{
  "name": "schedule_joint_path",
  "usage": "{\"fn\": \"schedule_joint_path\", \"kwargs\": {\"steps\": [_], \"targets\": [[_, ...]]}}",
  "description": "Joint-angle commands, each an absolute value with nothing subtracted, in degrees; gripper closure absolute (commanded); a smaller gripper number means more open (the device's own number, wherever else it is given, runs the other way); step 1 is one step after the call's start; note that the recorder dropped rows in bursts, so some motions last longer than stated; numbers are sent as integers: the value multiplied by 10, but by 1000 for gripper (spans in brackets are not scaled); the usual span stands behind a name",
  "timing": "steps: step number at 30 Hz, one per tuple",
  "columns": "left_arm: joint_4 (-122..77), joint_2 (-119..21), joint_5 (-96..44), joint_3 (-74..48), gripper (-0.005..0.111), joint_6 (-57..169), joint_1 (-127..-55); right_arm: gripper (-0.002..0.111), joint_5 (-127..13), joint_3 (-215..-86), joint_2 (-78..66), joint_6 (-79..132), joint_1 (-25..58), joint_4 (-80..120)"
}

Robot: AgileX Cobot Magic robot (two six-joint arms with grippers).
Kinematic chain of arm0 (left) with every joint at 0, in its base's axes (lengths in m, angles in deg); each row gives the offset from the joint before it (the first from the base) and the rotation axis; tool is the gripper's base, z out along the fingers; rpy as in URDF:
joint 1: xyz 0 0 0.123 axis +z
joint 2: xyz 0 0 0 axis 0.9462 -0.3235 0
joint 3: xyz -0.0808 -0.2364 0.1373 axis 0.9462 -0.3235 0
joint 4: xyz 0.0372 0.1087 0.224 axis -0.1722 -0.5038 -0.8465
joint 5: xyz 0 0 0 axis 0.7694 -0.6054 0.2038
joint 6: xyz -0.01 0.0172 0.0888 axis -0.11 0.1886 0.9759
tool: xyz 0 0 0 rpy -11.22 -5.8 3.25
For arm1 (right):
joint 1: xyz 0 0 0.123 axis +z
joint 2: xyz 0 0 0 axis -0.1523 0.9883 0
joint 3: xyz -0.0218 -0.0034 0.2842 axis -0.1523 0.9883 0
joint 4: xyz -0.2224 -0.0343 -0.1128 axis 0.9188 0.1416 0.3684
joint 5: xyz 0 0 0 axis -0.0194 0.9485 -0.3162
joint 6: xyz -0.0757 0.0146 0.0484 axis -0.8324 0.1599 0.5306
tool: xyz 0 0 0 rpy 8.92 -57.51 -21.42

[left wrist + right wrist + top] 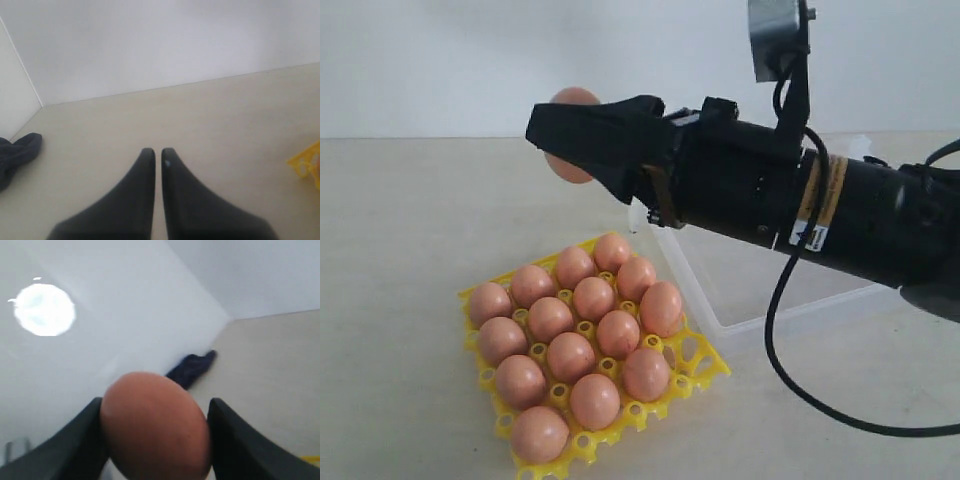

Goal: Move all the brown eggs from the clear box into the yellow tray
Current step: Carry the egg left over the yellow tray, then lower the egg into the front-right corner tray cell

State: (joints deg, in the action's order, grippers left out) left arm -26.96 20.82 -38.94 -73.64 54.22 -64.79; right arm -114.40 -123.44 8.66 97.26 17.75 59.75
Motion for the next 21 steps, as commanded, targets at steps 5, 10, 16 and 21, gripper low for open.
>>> {"fn": "schedule_joint_path", "kwargs": {"steps": [5, 10, 16, 21], "targets": [[-268, 210, -389, -738, 103, 540, -651, 109, -1255, -1234, 150, 1013, 95, 837], [-268, 210, -389, -738, 103, 540, -651, 109, -1100, -1234, 150, 966, 95, 870], [-268, 210, -389, -738, 103, 540, -651, 109, -972, -1234, 150, 964, 95, 1003], [-268, 210, -389, -738, 103, 540, -651, 109, -922, -1234, 150, 976, 95, 990]]}}
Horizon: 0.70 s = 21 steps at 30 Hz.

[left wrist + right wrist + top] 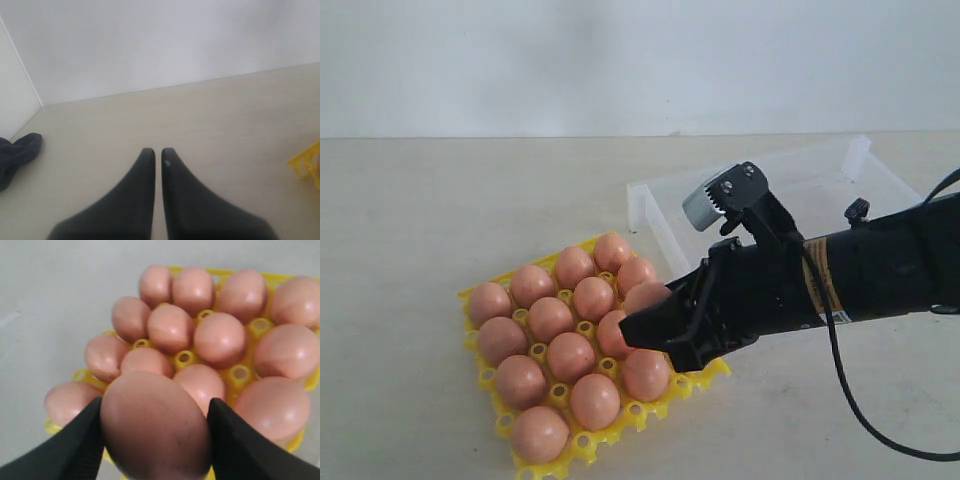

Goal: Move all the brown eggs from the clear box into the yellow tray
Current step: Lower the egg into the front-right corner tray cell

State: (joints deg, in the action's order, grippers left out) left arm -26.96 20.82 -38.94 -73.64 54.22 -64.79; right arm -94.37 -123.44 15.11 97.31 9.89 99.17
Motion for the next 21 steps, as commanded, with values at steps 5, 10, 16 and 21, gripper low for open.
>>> {"fn": "schedule_joint_path", "kwargs": {"steps": [5, 10, 16, 21], "targets": [[-268, 210, -389, -738, 103, 540, -651, 109, -876, -1234, 150, 974, 95, 992], [-268, 210, -389, -738, 103, 540, -651, 109, -823, -1234, 150, 974, 95, 992], [-268, 210, -389, -738, 103, 540, -651, 109, -823, -1234, 156, 970, 95, 992], [-268, 210, -389, -738, 103, 540, -651, 109, -844, -1236, 189, 978, 95, 973]]}}
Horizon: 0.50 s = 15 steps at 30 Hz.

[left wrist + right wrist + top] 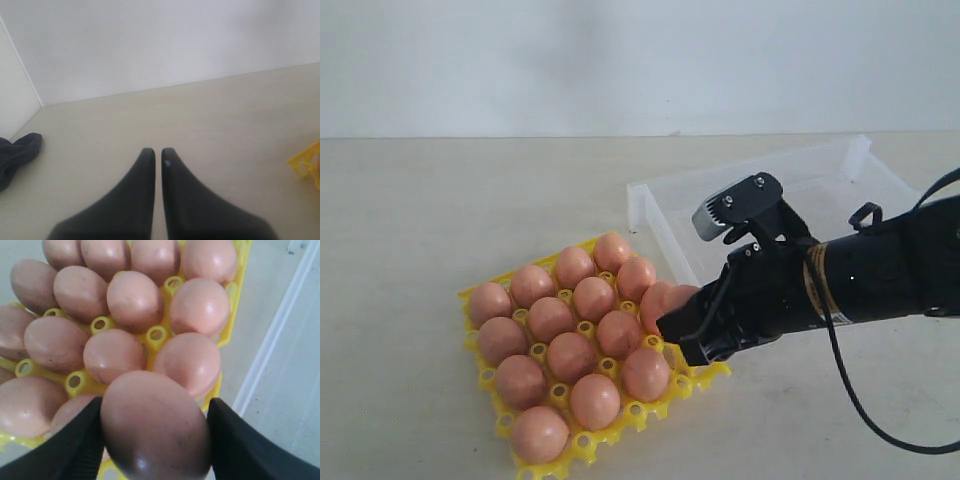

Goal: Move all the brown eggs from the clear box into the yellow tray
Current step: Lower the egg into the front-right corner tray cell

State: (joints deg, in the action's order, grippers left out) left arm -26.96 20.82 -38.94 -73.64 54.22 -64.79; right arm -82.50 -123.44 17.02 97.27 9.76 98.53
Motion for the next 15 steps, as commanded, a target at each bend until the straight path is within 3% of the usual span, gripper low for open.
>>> {"fn": "schedule_joint_path", "kwargs": {"steps": [1, 15], "targets": [[-268, 210, -389, -738, 103, 540, -651, 109, -851, -1236, 192, 982, 95, 974], [-268, 210, -389, -738, 103, 540, -651, 106, -861, -1236, 216, 985, 95, 974]]}}
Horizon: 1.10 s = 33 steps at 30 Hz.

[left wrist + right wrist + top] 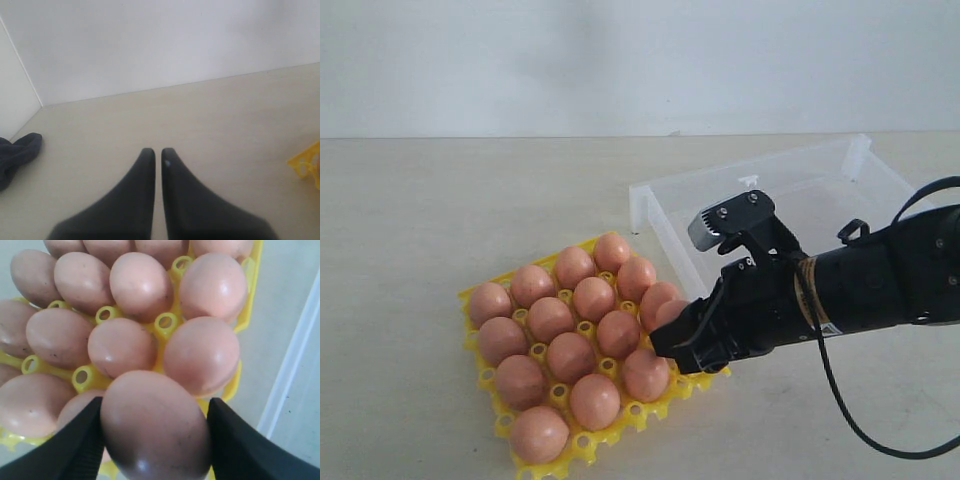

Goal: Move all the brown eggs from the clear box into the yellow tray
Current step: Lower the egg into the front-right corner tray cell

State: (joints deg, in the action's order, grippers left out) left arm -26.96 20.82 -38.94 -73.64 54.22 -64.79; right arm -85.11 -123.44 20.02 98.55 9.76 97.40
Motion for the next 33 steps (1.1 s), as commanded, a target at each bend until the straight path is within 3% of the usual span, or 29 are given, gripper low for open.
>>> {"fn": "schedule_joint_path", "kwargs": {"steps": [1, 9, 17, 20, 33], "targets": [[-268, 210, -389, -738, 103, 540, -651, 104, -861, -1236, 219, 985, 95, 974], [-268, 210, -389, -738, 103, 540, -651, 67, -858, -1236, 228, 980, 95, 971], [-268, 210, -389, -738, 103, 540, -651, 62, -878, -1236, 228, 981, 95, 947], [-268, 210, -389, -738, 103, 540, -651, 41, -894, -1236, 228, 975, 95, 947], [-268, 210, -389, -738, 103, 540, -651, 39, -883, -1259, 167, 975, 95, 947]]}}
